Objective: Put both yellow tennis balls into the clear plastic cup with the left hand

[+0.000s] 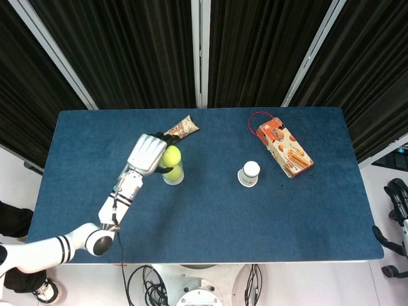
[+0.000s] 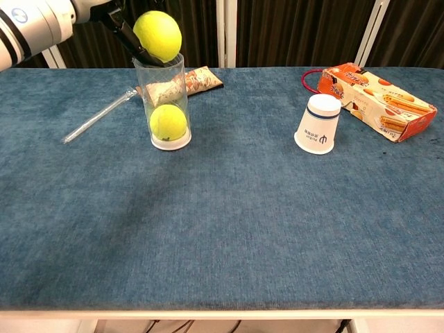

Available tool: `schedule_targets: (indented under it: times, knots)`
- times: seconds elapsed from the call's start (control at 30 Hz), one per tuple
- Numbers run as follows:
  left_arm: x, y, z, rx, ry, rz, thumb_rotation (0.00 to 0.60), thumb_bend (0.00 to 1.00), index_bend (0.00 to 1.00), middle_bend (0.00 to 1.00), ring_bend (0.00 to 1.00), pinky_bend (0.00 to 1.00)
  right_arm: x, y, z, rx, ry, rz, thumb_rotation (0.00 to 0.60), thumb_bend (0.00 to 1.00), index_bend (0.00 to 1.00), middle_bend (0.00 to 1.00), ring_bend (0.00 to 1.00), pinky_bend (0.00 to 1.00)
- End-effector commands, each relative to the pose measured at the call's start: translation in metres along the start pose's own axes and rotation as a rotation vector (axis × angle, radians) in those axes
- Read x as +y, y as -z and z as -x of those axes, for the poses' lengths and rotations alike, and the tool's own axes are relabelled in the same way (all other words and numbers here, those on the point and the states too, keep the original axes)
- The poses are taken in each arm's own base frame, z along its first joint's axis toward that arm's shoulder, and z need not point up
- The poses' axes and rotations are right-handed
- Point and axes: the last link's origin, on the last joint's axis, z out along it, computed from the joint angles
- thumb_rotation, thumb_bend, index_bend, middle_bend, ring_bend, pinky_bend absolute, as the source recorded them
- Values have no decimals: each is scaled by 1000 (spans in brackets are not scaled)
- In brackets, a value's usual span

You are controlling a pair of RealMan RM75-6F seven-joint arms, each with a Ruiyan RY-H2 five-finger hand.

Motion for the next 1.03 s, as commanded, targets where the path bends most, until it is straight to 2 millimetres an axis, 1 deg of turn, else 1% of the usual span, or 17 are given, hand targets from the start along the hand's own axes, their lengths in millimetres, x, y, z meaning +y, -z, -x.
schedule_targets:
  times: [0.03, 0.1, 0.23, 0.33, 0.43, 0.5, 0.53, 0.57, 0.63, 0.67, 0.77, 0.83, 0.87, 0.97, 1.03]
  knots:
    - [-3, 1, -2, 20, 6, -4, 600, 86, 82, 140, 101, 364, 1, 0, -1, 3, 0, 2, 600, 235, 0, 0, 0, 0]
    - [-4, 2, -5, 37, 13, -5, 600, 78, 63, 93, 57, 312, 1, 0, -1, 4, 0, 2, 600, 234, 0, 0, 0, 0]
    - [-4, 8, -12, 59, 21, 2, 600, 77, 62, 87, 51, 301, 0, 0, -1, 6, -1, 1, 600, 235, 0, 0, 0, 0]
    - [-7, 22, -24, 96, 18, 1, 600, 76, 88, 87, 52, 288, -1, 0, -1, 7, -5, -3, 600, 235, 0, 0, 0, 0]
    - [-18, 55, -35, 127, -14, -24, 600, 79, 139, 97, 52, 271, -1, 1, 0, 4, -2, -2, 600, 235, 0, 0, 0, 0]
    - [-30, 90, -36, 103, -65, -67, 600, 86, 160, 108, 51, 262, -1, 1, 1, 0, 0, -3, 600, 235, 0, 0, 0, 0]
    - [-35, 106, -35, 82, -98, -86, 600, 88, 166, 110, 52, 255, -1, 1, 1, -4, 2, -5, 600, 234, 0, 0, 0, 0]
    - [-42, 128, -35, 58, -140, -110, 600, 88, 170, 110, 51, 241, -2, 1, 2, -9, 4, -11, 600, 234, 0, 0, 0, 0]
    - [-54, 160, -32, 47, -189, -144, 600, 87, 171, 110, 49, 216, -4, 1, 4, -16, 9, -23, 600, 234, 0, 0, 0, 0]
    - [-63, 179, -30, 46, -208, -166, 600, 84, 170, 110, 43, 206, -5, 1, 5, -18, 11, -31, 600, 234, 0, 0, 0, 0]
    - [-81, 222, -19, 35, -223, -230, 600, 73, 164, 109, 23, 174, -9, 0, 9, -29, 15, -45, 600, 234, 0, 0, 0, 0]
    - [-88, 240, -13, 9, -225, -261, 600, 71, 156, 99, 14, 154, -11, 0, 11, -36, 19, -51, 600, 233, 0, 0, 0, 0]
    - [-94, 254, -9, -21, -229, -289, 600, 71, 148, 87, 7, 139, -13, -1, 13, -42, 22, -57, 600, 232, 0, 0, 0, 0]
    - [-102, 273, -1, -50, -210, -322, 600, 71, 134, 60, 0, 116, -19, -2, 15, -46, 26, -68, 600, 232, 0, 0, 0, 0]
    - [-106, 280, 3, -61, -193, -333, 600, 70, 129, 60, 0, 115, -21, -4, 17, -51, 32, -70, 600, 232, 0, 0, 0, 0]
